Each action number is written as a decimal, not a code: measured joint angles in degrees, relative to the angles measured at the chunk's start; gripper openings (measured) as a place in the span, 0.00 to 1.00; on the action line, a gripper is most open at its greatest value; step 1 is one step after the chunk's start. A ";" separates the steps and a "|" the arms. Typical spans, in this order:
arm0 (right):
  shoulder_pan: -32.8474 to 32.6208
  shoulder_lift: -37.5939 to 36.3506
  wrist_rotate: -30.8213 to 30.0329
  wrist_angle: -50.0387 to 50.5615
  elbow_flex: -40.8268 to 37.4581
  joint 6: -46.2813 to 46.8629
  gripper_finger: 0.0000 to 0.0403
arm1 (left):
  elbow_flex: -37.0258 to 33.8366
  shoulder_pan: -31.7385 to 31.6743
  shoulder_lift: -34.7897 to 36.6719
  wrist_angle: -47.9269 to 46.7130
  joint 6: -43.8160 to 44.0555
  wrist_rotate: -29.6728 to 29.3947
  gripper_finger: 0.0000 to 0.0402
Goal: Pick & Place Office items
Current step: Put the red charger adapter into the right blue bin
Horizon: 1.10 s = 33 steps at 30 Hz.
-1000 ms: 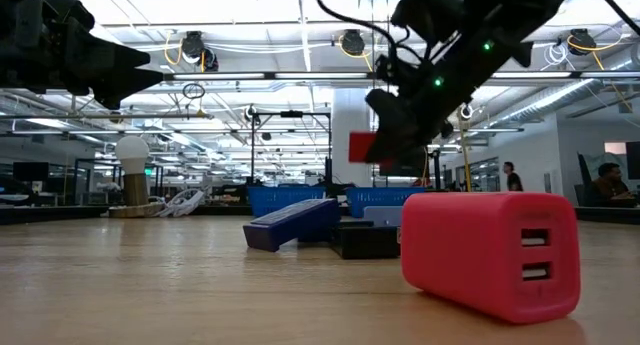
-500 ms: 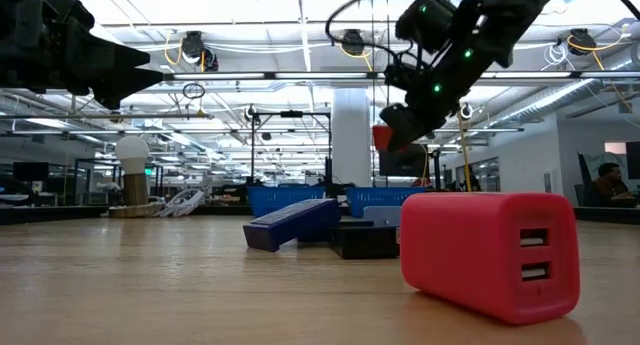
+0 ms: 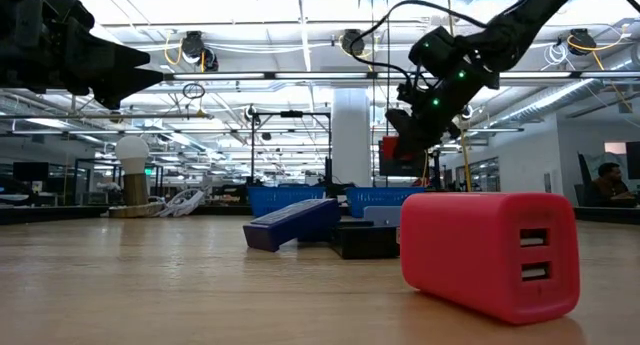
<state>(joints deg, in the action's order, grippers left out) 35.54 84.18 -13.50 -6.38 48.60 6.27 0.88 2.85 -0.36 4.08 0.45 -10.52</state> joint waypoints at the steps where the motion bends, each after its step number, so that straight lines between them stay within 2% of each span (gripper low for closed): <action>1: 1.23 0.03 1.98 -0.55 0.00 0.79 0.29 | 0.00 0.01 0.00 0.01 0.00 0.00 0.64; 7: 5.55 2.76 9.20 -3.27 0.00 3.96 0.29 | -0.01 0.02 0.00 0.02 -0.02 0.00 0.64; 20: 6.13 11.59 9.14 -13.32 0.00 3.54 0.29 | 0.00 0.01 0.00 0.00 -0.02 0.00 0.64; 33: 6.11 15.13 9.12 -14.92 0.00 2.00 0.29 | 0.00 0.01 0.00 0.01 -0.01 0.00 0.64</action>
<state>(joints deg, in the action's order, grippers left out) 41.65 99.31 -4.38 -21.30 48.60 8.27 0.89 2.87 -0.36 4.09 0.43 -10.52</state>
